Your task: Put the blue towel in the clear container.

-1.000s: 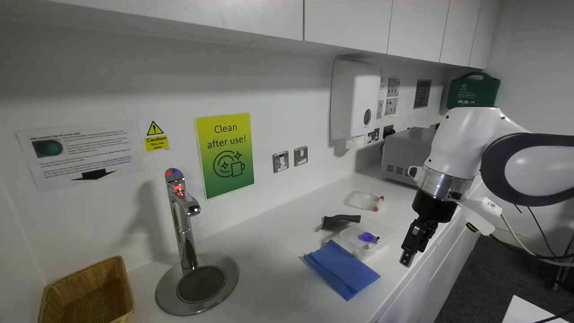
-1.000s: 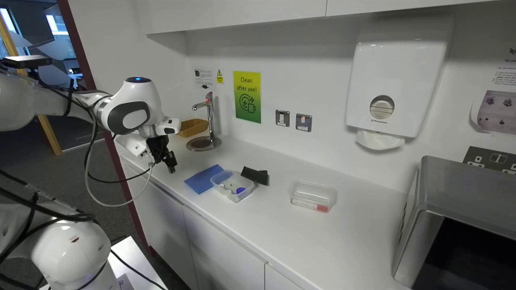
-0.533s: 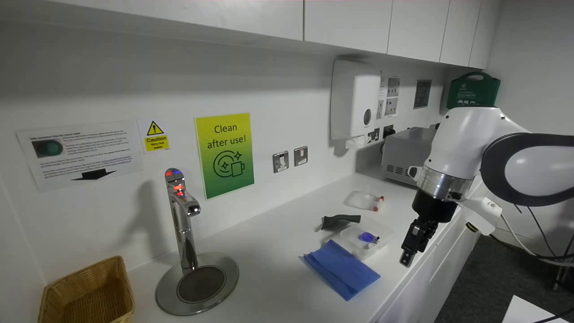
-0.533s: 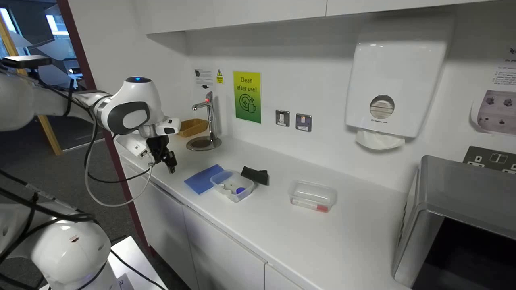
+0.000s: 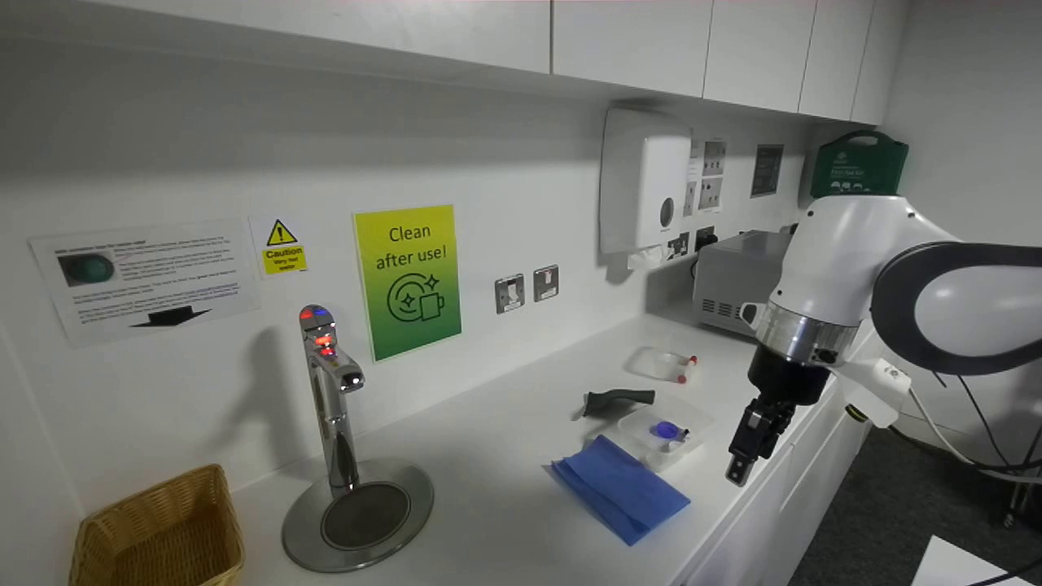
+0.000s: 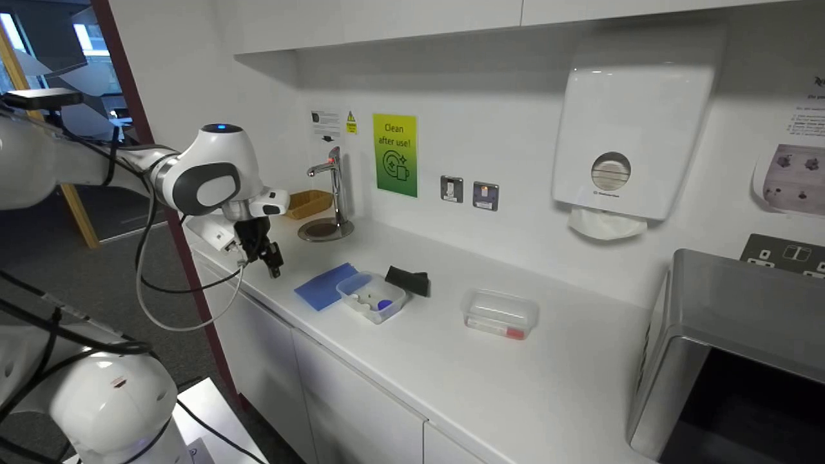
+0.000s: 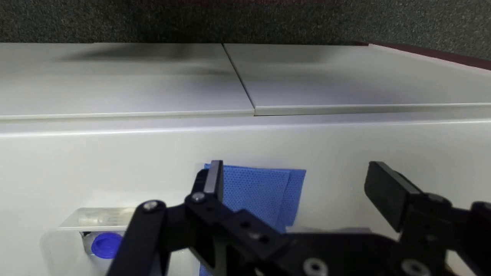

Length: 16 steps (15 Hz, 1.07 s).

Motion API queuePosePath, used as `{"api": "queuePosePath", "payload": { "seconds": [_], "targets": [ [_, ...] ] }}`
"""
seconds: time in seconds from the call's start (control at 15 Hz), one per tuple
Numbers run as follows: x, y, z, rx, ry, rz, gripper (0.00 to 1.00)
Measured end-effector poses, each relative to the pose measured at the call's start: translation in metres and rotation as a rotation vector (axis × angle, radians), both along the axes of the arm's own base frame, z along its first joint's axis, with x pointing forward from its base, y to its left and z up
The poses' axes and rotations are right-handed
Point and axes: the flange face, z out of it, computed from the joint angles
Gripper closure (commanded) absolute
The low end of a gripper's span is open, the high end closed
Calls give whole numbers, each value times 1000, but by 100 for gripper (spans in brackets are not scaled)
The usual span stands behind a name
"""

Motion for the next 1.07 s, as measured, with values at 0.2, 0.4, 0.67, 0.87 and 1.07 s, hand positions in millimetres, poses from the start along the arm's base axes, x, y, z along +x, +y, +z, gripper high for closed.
{"api": "queuePosePath", "payload": {
  "seconds": [0.2,0.4,0.67,0.87,1.07],
  "targets": [
    [6,-7,-7,-26,13,-9,0],
    [18,-23,-16,-119,18,-12,0],
    [38,-32,-21,-276,18,37,0],
    [51,-22,-18,-420,25,118,0],
    [64,-6,-11,-493,16,181,0]
  ]
}}
